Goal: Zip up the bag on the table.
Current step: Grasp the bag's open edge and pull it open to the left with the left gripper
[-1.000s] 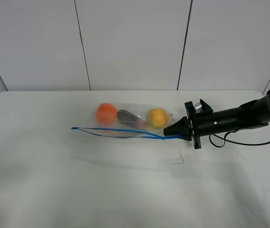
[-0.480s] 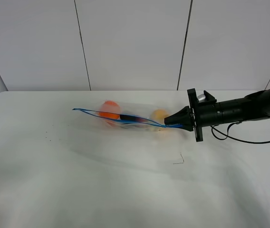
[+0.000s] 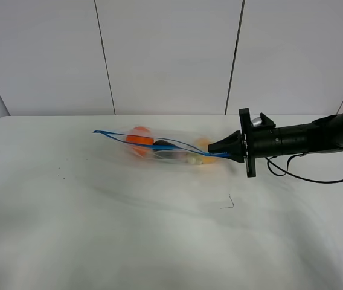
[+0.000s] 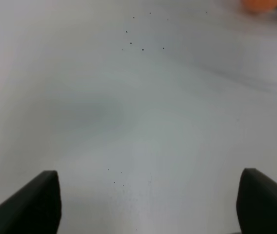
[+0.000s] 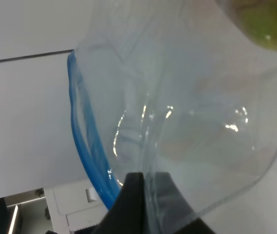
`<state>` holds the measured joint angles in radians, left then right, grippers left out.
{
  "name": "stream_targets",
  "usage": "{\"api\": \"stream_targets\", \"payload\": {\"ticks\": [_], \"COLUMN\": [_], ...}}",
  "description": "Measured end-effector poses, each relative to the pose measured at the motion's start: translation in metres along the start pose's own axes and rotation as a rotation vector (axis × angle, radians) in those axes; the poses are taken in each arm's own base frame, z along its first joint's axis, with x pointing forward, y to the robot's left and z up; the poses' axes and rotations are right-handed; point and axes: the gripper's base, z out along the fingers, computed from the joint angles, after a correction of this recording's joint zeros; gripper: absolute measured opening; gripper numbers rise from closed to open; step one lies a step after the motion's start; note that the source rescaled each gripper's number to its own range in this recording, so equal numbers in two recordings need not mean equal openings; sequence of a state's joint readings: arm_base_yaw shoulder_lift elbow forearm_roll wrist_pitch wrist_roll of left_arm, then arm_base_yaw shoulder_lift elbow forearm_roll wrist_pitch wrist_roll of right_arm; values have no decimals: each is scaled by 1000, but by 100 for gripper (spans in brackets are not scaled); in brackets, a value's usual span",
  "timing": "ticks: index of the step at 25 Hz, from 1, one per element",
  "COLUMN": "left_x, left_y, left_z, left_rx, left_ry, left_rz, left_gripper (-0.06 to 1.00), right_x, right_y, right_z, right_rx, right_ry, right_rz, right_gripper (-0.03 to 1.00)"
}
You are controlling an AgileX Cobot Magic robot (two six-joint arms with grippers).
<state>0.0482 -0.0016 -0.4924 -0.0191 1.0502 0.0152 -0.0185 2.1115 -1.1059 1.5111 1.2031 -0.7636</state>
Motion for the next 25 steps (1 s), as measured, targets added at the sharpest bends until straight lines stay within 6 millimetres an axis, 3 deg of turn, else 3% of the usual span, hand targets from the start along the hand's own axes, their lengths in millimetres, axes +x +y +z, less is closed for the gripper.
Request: {"api": "stream_targets", "payload": {"ticks": [19,22,25], "left_x": [-2,-23,-63], "left_y": [0,0,0], "left_z": [-1,-4,-2], "left_rx": [-1,-1,-3], "left_ry": [0,10,23], "left_rz": [0,-1,2], "left_gripper": [98,98,98], "right_x": [1,1,1], "right_y": [-1,-1,-1], "right_z": [0,0,0], "right_rx": [9,9,9], "right_ry": [8,8,8], "right_rz": [-5,-5,-5], "right_gripper": [0,0,0]}}
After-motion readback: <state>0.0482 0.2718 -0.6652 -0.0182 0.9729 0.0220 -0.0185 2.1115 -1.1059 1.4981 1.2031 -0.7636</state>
